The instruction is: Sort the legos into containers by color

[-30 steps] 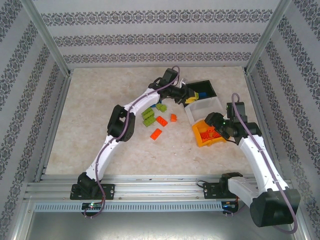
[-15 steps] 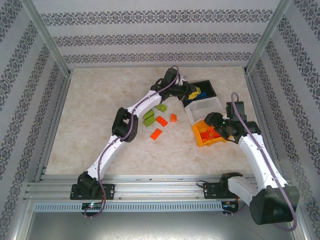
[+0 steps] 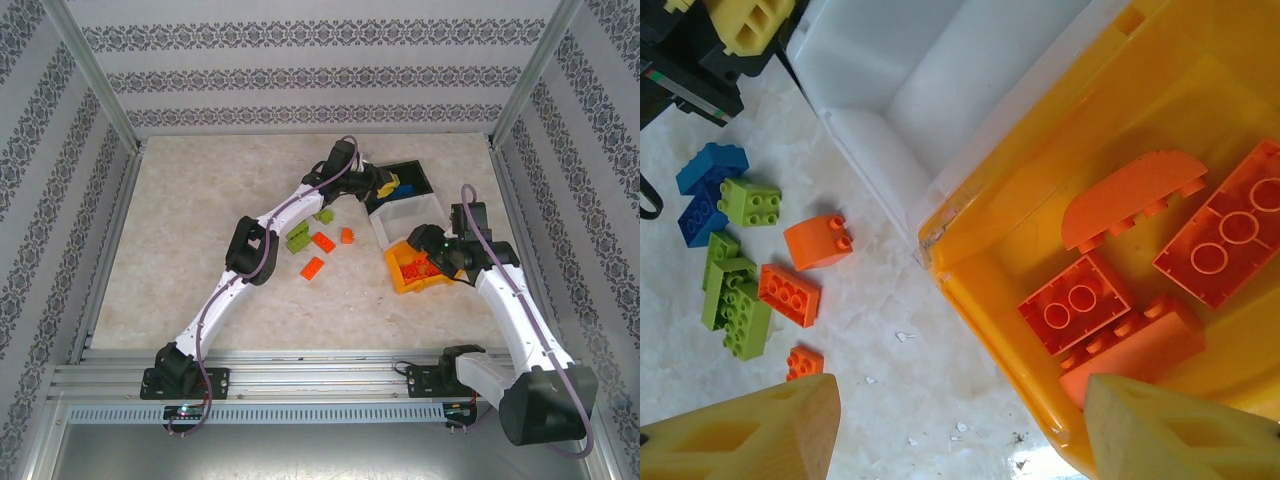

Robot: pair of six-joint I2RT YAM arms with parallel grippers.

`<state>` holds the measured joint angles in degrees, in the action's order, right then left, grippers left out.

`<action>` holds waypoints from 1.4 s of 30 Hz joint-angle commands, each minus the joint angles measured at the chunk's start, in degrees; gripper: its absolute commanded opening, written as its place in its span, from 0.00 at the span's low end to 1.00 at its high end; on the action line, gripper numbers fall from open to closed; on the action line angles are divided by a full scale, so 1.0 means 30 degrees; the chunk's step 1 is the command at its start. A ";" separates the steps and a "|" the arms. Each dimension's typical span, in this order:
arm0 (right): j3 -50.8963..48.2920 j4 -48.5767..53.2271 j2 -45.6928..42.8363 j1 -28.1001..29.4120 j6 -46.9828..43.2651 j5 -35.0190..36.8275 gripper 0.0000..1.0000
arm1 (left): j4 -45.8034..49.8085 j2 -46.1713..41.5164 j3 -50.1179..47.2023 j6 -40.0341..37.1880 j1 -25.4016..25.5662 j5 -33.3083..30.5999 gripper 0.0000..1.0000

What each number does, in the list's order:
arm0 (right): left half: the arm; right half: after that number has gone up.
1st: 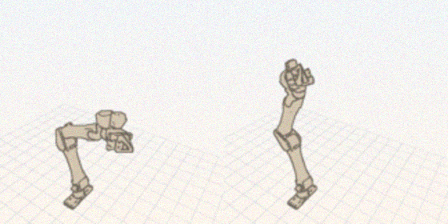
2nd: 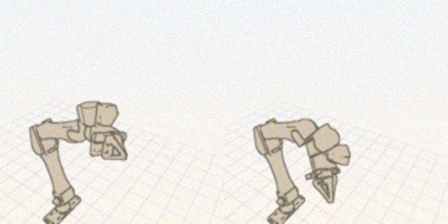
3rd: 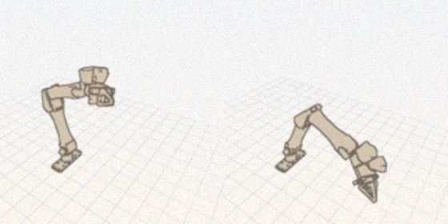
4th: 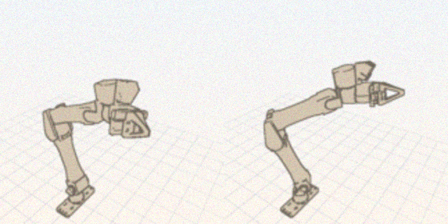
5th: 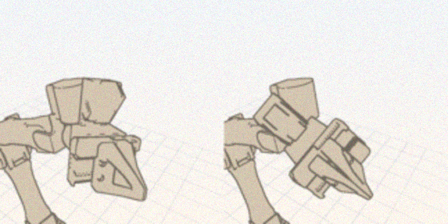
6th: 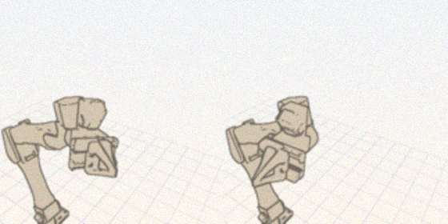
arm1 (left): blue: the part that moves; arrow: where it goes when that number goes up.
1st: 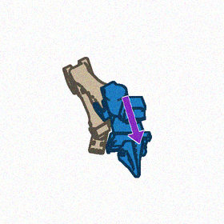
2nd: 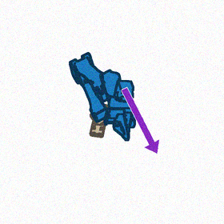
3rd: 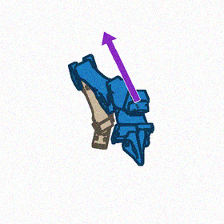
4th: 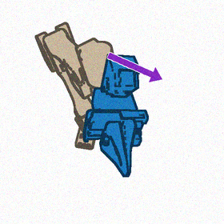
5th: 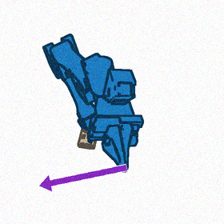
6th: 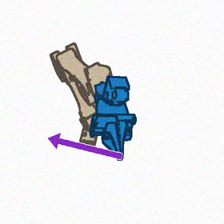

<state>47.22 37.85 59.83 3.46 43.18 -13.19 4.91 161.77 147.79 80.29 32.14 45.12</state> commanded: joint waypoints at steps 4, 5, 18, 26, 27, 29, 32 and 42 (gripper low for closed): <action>0.0036 -0.0193 0.0141 -0.0217 -0.0153 -0.0361 0.67 | -0.0464 0.0468 0.0719 0.0541 -0.0247 -0.0407 0.23; 0.0079 -0.0156 0.0115 -0.0203 -0.0140 -0.0349 0.67 | -0.0514 0.0495 0.0719 0.0570 -0.0288 -0.0424 0.23; 0.0050 0.0246 -0.0350 -0.0305 -0.0283 -0.0084 0.67 | 0.0717 0.0165 0.0660 -0.0434 -0.0121 0.0043 0.24; -0.0241 0.0341 -0.0724 -0.0334 -0.0021 -0.0076 0.67 | 0.1086 -0.0119 0.0601 -0.0899 -0.0079 0.0192 0.23; -0.0268 0.0342 -0.0754 -0.0334 0.0021 -0.0071 0.67 | 0.1093 -0.0106 0.0601 -0.0919 -0.0078 0.0213 0.23; -0.0272 0.0353 -0.0822 -0.0334 0.0051 -0.0042 0.67 | 0.1183 -0.0128 0.0572 -0.0940 -0.0057 0.0266 0.23; -0.0214 0.0389 -0.0954 -0.0334 0.0051 0.0106 0.67 | 0.1415 -0.0172 0.0572 -0.1121 -0.0079 0.0316 0.23; 0.0464 0.0839 -0.0699 -0.0853 -0.0568 0.0366 0.67 | 0.5361 -0.1997 -0.1260 -0.4620 0.0467 0.1493 0.22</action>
<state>47.22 38.94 57.69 1.58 42.96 -12.95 12.99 160.24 145.25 72.58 32.27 47.13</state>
